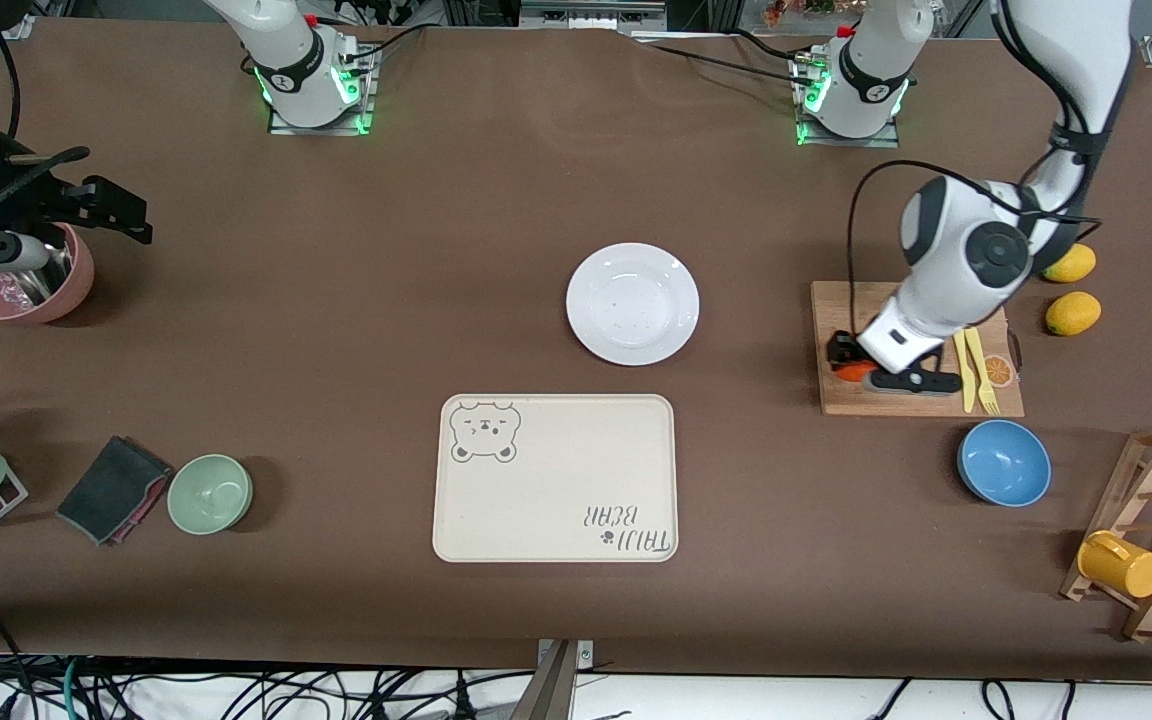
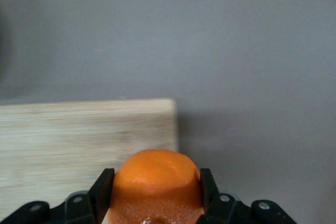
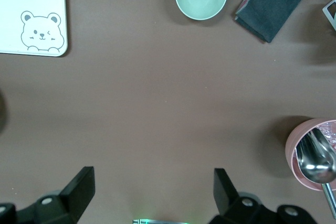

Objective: Place orange and plate with both arms
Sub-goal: 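Close the left gripper on the orange and lift it, then carry the orange with the left gripper over the white plate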

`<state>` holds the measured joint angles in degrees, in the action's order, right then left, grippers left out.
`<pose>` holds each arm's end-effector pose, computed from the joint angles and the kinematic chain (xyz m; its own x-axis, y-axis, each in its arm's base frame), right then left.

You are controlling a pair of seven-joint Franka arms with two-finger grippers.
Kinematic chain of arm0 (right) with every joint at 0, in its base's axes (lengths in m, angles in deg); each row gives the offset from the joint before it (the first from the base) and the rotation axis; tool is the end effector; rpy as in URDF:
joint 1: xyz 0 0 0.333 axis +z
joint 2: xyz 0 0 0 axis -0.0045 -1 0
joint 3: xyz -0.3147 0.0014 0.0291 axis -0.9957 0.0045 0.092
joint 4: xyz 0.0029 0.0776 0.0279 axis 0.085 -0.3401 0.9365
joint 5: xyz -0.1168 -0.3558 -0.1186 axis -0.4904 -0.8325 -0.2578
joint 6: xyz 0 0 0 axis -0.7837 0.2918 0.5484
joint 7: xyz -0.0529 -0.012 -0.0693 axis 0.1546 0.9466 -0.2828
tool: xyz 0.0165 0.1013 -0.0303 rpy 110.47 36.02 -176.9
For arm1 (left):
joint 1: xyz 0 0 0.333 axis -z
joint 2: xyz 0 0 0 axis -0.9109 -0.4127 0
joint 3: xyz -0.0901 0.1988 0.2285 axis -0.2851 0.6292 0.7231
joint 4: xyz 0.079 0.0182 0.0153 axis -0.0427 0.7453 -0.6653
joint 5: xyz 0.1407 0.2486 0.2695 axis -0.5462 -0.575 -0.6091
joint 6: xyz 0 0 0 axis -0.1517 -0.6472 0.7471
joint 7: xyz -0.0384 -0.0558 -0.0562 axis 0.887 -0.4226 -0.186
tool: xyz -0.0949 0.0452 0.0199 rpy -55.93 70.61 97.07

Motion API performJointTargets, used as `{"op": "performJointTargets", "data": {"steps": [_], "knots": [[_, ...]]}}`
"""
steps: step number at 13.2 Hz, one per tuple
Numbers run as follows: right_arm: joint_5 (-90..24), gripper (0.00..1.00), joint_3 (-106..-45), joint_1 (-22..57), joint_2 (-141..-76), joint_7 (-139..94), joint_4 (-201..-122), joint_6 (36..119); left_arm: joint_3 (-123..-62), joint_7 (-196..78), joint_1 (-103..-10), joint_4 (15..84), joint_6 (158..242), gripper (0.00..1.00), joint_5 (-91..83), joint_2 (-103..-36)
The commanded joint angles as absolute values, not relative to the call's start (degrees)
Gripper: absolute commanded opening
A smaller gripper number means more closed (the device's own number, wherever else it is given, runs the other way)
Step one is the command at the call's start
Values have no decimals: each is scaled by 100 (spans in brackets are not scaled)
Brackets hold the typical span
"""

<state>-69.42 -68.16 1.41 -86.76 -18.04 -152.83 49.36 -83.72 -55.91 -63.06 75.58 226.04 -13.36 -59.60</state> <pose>0.5579 0.0307 0.5982 0.9936 0.0673 -0.0911 0.0670 -0.9977 -0.0065 0.5512 -0.1154 0.2651 0.9991 -0.0276 0.0335 -0.0293 -0.9983 0.0509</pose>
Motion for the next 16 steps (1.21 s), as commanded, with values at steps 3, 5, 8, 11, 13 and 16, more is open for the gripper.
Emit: {"op": "performJointTargets", "data": {"steps": [3,5,8,11,13,16], "knots": [[-6860,100,-6803,140,-8674,-1784,-15185,4832,-9074,-3968,-5676,7210,22493,0,-1248,-6187],[-6860,100,-6812,140,-8674,-1784,-15185,4832,-9242,-3054,-5255,6973,22510,0,-1256,-6459],[-6860,100,-6803,140,-8674,-1784,-15185,4832,-9234,-2507,-4648,6753,22519,0,-1239,-6680],[-6869,100,-6794,149,-8665,-1784,-15185,4832,-9243,-2040,-4480,6752,22554,0,-1256,-6838],[-6869,100,-6812,140,-8665,-1793,-15194,4823,-9243,-1882,-4278,6630,22694,0,-1248,-7092],[-6869,100,-6821,140,-8665,-1784,-15194,4823,-9234,-1872,-4225,6621,22730,40,-1239,-7137]]}}
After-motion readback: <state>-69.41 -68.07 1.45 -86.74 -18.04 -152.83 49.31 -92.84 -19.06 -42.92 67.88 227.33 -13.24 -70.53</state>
